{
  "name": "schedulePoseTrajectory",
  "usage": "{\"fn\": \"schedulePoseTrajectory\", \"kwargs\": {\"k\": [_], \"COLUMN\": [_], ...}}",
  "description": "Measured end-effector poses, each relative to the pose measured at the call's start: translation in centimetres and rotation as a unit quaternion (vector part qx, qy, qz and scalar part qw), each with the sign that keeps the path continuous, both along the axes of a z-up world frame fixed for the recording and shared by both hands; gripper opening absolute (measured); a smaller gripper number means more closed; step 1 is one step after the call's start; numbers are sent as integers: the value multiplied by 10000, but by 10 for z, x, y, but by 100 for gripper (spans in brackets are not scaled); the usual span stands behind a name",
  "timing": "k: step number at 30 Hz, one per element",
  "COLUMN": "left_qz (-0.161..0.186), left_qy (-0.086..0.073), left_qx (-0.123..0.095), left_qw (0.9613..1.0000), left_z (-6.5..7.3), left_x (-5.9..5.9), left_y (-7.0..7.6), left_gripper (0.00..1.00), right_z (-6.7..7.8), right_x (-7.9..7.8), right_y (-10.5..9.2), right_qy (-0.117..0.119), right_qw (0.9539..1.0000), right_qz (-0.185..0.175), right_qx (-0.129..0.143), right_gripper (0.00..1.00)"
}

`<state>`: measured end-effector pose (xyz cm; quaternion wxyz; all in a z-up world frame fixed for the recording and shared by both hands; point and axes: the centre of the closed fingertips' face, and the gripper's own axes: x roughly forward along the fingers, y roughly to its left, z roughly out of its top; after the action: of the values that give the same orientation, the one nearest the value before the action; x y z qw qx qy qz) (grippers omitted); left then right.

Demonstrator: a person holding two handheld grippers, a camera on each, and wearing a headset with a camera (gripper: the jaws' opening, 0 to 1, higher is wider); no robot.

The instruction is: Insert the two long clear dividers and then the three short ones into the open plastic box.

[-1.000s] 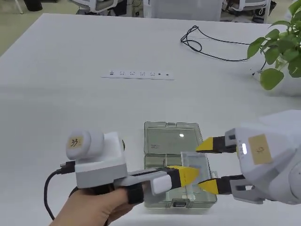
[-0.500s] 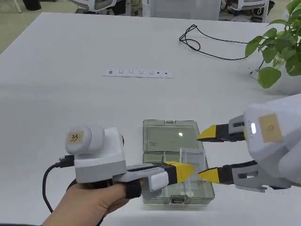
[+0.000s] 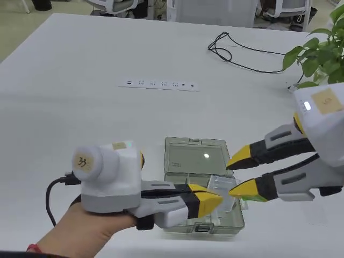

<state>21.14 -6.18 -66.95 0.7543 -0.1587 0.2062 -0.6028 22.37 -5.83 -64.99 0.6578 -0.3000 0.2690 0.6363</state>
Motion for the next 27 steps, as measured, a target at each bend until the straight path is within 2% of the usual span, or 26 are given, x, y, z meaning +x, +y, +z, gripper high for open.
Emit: {"fn": "schedulePoseTrajectory", "kwargs": {"k": [4, 6, 9, 15, 27], "left_qz": [-232, -326, -447, -517, -562], "left_qy": [-428, -663, -816, -956, -1023], "left_qx": [50, -25, 11, -6, 28], "left_qw": [9988, 9973, 9957, 9941, 9932], "left_z": [4, 8, 9, 11, 9], "left_x": [-7, -10, -14, -17, -21], "left_y": [0, -1, 0, 1, 3], "left_gripper": [0, 0, 0, 0, 0], "right_z": [-1, 0, -2, -4, -9], "right_x": [-10, -15, -21, -30, -39], "right_y": [3, 6, 8, 12, 16], "right_qy": [238, 399, 532, 718, 916], "right_qw": [9992, 9984, 9970, 9945, 9904], "right_qz": [313, 413, 557, 753, 1024], "right_qx": [-15, 11, -31, -103, -172], "right_gripper": [19, 17, 16, 11, 4]}}
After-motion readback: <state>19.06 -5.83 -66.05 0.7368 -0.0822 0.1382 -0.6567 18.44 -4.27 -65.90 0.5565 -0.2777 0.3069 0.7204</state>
